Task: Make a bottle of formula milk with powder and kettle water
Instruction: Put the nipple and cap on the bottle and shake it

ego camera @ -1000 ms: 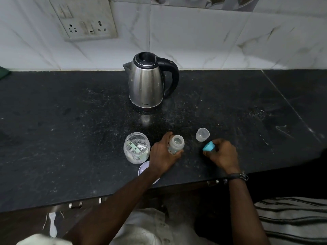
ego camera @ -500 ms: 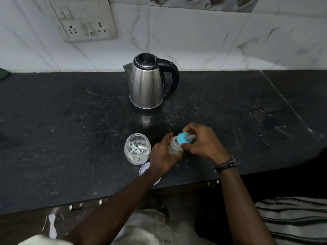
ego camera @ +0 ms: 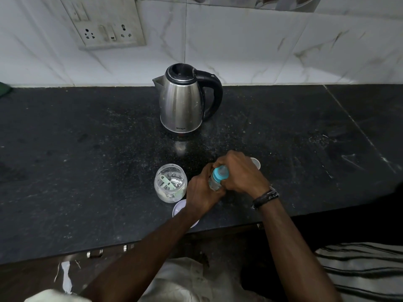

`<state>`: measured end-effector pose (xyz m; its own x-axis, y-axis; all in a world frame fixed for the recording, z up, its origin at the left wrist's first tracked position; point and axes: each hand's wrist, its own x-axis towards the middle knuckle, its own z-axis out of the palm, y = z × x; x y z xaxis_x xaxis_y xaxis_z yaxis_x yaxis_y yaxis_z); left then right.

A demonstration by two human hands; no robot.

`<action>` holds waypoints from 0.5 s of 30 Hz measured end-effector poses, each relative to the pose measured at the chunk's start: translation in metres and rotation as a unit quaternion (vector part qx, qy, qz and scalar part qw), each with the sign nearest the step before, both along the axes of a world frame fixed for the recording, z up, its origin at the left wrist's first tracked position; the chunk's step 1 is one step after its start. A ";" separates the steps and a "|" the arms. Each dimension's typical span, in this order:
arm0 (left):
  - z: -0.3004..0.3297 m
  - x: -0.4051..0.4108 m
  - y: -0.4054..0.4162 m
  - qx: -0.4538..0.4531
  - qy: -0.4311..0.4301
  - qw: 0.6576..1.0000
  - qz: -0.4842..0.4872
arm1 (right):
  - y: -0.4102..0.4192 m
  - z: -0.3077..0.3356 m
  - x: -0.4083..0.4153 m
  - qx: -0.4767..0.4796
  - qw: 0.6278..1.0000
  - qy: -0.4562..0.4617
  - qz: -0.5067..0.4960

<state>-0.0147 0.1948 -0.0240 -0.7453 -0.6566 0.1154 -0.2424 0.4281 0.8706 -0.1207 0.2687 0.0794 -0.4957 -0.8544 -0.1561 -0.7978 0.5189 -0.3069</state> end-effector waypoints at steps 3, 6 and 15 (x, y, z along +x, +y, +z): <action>0.000 0.000 0.000 -0.002 -0.002 1.000 0.002 | -0.004 0.000 0.000 0.009 0.999 0.031 -0.010; -0.001 0.000 0.000 -0.013 -0.003 1.000 0.002 | -0.007 -0.003 0.008 -0.014 0.991 0.112 -0.072; 0.000 0.002 0.001 -0.011 0.002 1.000 0.020 | 0.003 0.008 0.024 0.008 0.979 0.134 -0.153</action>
<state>-0.0131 0.1959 -0.0239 -0.7185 -0.6828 0.1326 -0.2567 0.4374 0.8618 -0.0968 0.2720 0.0878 -0.7535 -0.6574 0.0027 -0.6544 0.7498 -0.0977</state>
